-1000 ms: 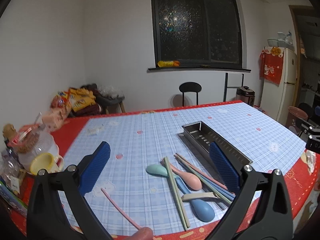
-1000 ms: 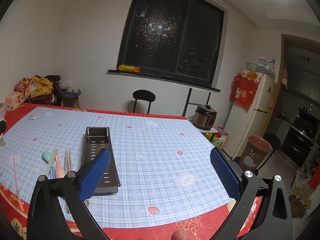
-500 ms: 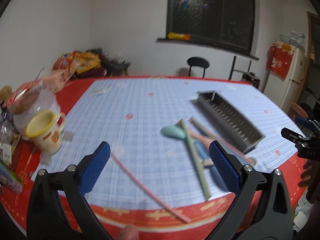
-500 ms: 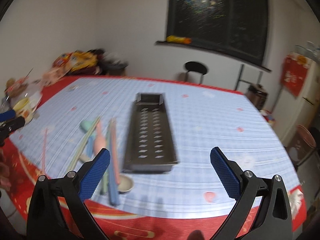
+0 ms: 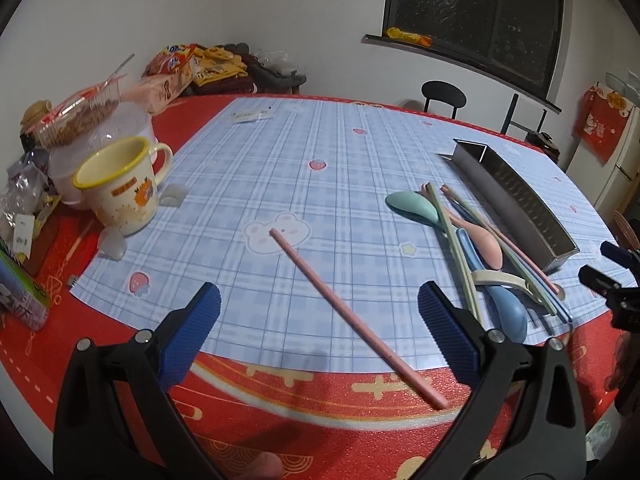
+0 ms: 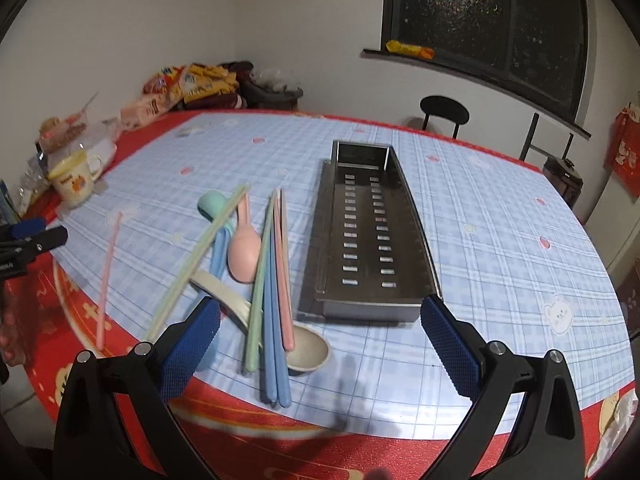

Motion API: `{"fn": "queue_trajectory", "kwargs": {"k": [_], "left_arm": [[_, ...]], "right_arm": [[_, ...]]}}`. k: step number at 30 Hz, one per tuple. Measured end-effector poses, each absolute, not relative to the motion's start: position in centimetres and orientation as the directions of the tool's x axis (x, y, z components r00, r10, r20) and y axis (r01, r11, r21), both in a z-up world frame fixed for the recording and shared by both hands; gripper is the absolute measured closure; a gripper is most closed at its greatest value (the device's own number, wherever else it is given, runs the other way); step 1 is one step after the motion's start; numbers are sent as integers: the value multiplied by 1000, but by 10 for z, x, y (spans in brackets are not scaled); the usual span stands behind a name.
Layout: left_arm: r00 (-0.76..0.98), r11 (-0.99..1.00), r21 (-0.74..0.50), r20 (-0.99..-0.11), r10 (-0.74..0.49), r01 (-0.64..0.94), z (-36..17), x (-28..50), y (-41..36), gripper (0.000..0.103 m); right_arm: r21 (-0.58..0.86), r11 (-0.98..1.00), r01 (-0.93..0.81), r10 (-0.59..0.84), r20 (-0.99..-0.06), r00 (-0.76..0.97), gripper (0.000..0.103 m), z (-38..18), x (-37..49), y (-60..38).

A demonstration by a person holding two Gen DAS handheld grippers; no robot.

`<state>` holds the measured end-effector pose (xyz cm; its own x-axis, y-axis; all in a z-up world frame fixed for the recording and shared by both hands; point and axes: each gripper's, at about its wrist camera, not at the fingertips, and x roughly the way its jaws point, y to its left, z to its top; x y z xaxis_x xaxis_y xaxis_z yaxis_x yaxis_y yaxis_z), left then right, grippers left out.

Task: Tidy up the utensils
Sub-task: 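Move the left tool to the pink chopstick while the right tool approaches the utensil pile, then grasp the green chopstick with the right tool while the left tool grasps the pink chopstick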

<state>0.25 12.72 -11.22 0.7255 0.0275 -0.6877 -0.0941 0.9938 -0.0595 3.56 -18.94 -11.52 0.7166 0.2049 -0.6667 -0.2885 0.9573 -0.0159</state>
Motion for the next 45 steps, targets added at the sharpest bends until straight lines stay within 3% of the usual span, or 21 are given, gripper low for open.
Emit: {"fn": "queue_trajectory", "kwargs": {"k": [11,14,20,21,24,25,34,45], "left_arm": [[704,993,-78,-710,8,-90,-126,8,127,6],[699,993,-90,-715,-13,-73,-129,7,127,8],[677,994,-97,-735,-39,-48,-133,19,130,32],[673,994,-98,-739,-41,-46,-134,21,130,39],[659,991,-127,-749,-68,-42,-139,27,132,50],[657,990,-137,-750,-77,-41,-141,29,133,52],[626,972,-232,-764,-155,-42,-155,37,139,53],[614,967,-254,-768,-184,-28,-164,42,142,54]], "right_arm": [[41,907,-419,339,-662,668,6,-125,36,-180],[62,882,-467,383,-672,634,13,-129,37,-167],[85,833,-546,448,-683,577,38,-131,52,-132],[88,828,-553,452,-687,568,46,-132,58,-126],[109,808,-580,471,-710,524,83,-136,73,-109],[132,801,-584,481,-723,496,88,-140,81,-103],[307,815,-491,517,-767,379,89,-164,128,-84],[233,849,-474,449,-792,413,89,-161,128,-69]]}}
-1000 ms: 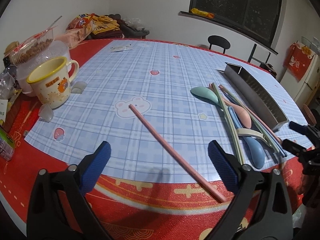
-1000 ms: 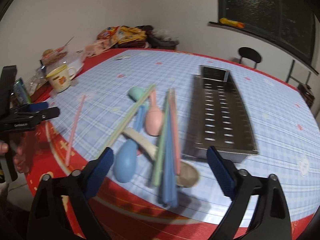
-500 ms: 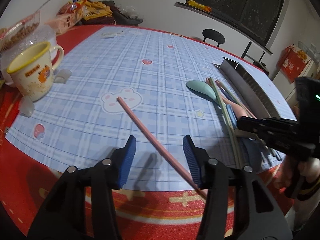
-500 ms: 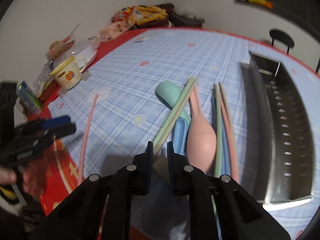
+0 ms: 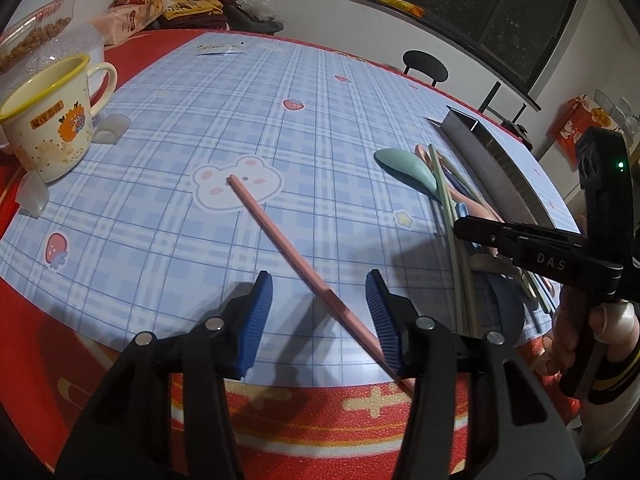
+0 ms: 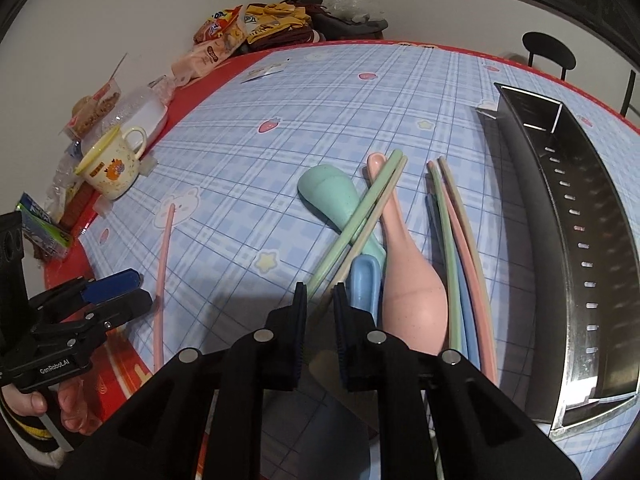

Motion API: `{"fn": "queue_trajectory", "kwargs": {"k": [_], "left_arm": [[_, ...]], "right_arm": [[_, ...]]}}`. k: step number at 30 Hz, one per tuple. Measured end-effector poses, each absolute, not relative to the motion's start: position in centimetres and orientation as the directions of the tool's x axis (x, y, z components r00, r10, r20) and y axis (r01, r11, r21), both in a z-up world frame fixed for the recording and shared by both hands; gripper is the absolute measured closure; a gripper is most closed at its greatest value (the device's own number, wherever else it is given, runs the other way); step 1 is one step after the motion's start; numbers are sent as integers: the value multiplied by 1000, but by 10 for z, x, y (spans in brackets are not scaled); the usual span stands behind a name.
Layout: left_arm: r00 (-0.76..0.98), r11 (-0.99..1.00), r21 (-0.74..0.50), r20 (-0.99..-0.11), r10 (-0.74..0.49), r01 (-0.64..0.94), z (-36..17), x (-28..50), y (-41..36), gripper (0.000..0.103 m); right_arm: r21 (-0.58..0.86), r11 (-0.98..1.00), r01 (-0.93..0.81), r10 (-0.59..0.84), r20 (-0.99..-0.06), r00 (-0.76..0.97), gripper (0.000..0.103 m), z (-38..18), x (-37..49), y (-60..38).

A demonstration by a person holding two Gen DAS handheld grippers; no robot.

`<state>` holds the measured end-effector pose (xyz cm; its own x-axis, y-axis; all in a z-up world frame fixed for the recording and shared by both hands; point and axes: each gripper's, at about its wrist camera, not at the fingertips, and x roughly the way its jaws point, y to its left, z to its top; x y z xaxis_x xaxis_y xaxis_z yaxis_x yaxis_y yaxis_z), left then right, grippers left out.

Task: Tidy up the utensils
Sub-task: 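Grasp the green chopstick with the right tool while the left tool grasps the pink chopstick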

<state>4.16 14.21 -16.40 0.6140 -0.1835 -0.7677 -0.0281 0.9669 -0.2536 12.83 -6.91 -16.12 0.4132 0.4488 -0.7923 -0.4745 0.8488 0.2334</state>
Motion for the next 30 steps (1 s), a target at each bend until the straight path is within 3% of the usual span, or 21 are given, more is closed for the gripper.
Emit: {"fn": "queue_trajectory", "kwargs": {"k": [4,17,25,30], "left_arm": [[614,967,-254,-767,-184,-27,-166,42,143,58],[619,965,-262,-761,-193,-21,-169,44,145,60],[621,964,-265,-759,-197,-18,-168,41,145,60],[620,965,-262,-760,-196,-16,-168,41,144,60]], "right_arm": [[292,840,-457,493,-763,419,89,-155,127,-75],[195,871,-451,413,-787,458,88,-159,139,-47],[168,893,-417,364,-813,454,78,-166,145,-36],[161,884,-439,380,-795,473,90,-162,138,-38]]}}
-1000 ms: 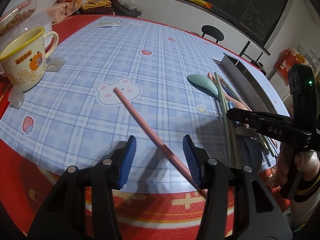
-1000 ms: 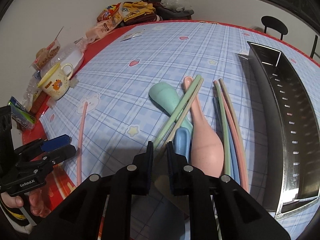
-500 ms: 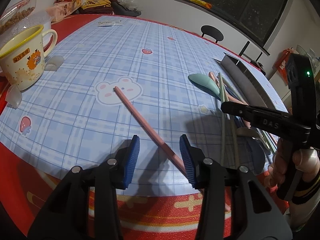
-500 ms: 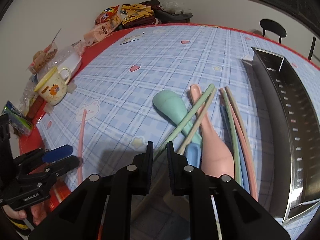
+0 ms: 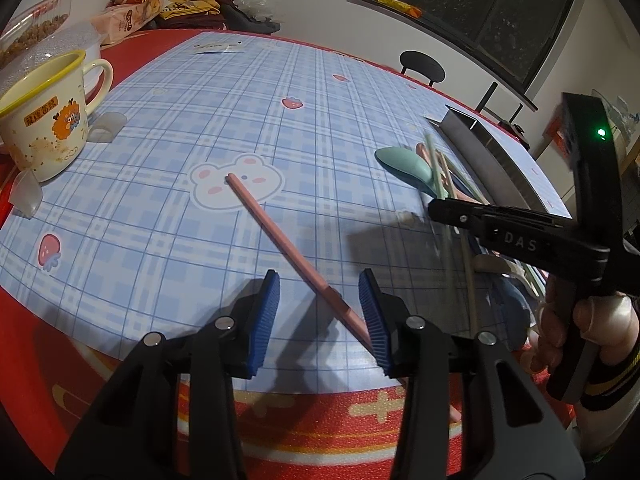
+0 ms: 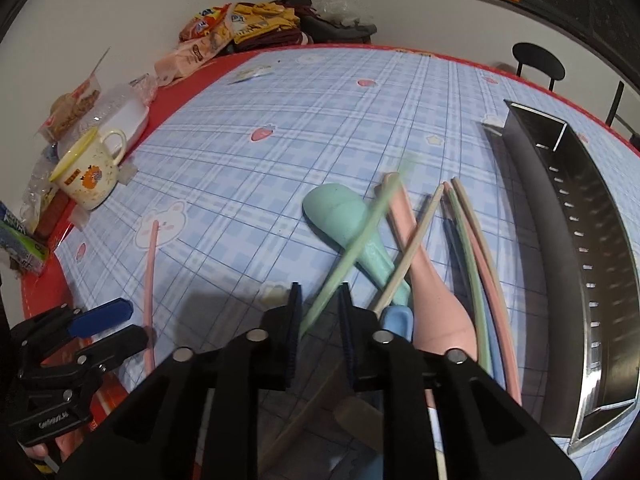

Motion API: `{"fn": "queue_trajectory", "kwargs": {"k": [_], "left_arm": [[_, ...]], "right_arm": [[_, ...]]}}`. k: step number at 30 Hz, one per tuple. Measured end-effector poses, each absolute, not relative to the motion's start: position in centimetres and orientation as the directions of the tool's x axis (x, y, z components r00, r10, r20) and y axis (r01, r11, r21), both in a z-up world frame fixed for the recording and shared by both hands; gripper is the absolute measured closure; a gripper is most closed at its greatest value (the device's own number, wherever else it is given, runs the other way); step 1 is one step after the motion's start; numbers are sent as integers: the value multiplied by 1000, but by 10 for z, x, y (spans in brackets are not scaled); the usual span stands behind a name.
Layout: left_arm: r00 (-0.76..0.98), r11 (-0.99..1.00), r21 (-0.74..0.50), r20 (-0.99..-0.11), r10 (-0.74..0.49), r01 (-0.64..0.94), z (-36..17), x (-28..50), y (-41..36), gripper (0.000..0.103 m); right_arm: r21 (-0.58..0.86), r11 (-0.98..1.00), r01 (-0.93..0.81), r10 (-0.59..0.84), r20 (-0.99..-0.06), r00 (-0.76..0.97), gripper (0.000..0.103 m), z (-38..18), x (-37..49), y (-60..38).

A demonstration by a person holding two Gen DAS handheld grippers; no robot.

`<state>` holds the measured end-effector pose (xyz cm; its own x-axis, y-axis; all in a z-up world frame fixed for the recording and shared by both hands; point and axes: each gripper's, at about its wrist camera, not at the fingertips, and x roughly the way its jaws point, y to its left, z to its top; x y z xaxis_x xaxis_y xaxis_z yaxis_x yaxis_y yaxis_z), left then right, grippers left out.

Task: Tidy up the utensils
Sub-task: 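Grasp the green chopstick with the right tool while the left tool grasps the pink chopstick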

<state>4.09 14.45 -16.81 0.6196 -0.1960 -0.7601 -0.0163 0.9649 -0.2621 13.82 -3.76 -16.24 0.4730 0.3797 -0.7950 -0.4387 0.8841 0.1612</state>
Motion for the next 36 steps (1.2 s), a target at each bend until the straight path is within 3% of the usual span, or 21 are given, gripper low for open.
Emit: {"fn": "queue_trajectory", "kwargs": {"k": [3,20,26,27,31,36], "left_arm": [[614,969,-246,-767,-184,-18,-168,43,143,60],[583,996,-57,-812,-9,-64,-170,53,110,56],[557,1000,5,-830,3,1,-170,42,88,52],[558,1000,14,-830,10,3,-170,41,87,52],[571,1000,12,-820,25,-27,-169,41,95,72],[560,999,35,-827,34,-9,-168,44,96,78]], "right_arm": [[211,876,-433,417,-782,463,96,-163,136,-45],[292,837,-462,511,-720,470,96,-170,126,-57],[301,831,-467,522,-712,469,96,-170,126,-58],[303,830,-469,524,-711,468,96,-170,126,-59],[314,825,-469,533,-707,465,96,-170,126,-60],[323,821,-472,541,-704,460,96,-170,126,-62]]}}
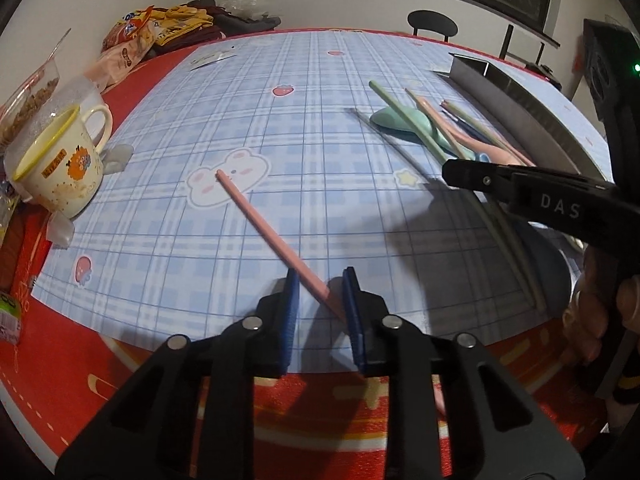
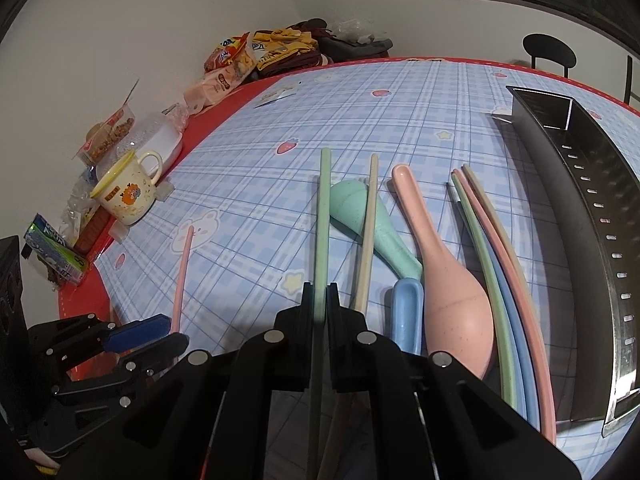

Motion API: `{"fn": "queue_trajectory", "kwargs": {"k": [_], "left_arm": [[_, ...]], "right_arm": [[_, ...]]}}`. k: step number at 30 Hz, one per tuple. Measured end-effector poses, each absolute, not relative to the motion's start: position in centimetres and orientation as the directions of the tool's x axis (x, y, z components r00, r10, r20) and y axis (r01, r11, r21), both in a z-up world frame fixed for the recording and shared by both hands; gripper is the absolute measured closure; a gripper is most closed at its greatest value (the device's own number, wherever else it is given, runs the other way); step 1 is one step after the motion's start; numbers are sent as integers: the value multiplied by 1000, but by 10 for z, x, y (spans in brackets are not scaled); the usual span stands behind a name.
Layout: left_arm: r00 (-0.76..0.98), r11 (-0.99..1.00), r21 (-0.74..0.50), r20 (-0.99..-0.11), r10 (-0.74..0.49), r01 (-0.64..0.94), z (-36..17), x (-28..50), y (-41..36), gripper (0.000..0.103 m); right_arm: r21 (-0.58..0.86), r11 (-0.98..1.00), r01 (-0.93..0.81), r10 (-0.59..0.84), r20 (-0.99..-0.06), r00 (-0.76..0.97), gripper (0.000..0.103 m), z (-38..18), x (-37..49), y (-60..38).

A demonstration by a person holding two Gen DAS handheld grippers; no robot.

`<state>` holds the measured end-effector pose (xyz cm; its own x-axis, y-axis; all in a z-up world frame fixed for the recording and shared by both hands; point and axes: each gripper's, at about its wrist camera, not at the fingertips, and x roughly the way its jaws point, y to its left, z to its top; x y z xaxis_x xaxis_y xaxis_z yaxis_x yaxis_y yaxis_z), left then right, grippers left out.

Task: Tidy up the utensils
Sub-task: 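Grasp the green chopstick with the right tool while the left tool grasps the pink chopstick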

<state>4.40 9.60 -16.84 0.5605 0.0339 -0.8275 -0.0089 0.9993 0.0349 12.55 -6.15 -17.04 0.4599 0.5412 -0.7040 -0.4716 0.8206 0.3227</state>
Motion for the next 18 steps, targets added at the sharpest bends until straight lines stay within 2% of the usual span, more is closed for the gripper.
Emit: {"fn": "queue_trajectory", "kwargs": {"k": [5,9,18], "left_arm": [[563,999,48,-826,35,9,-168,45,95,82],[566,998,54,-824,30,25,-169,48,98,93],[582,997,72,-811,65,-10,-169,71,117,92]], "right_arm": [[321,822,-471,539,-704,461,96,-171,125,-62],[321,822,-471,540,-704,461,96,-171,125,-62],[320,822,-471,539,-704,462,96,-171,125,-61]]}}
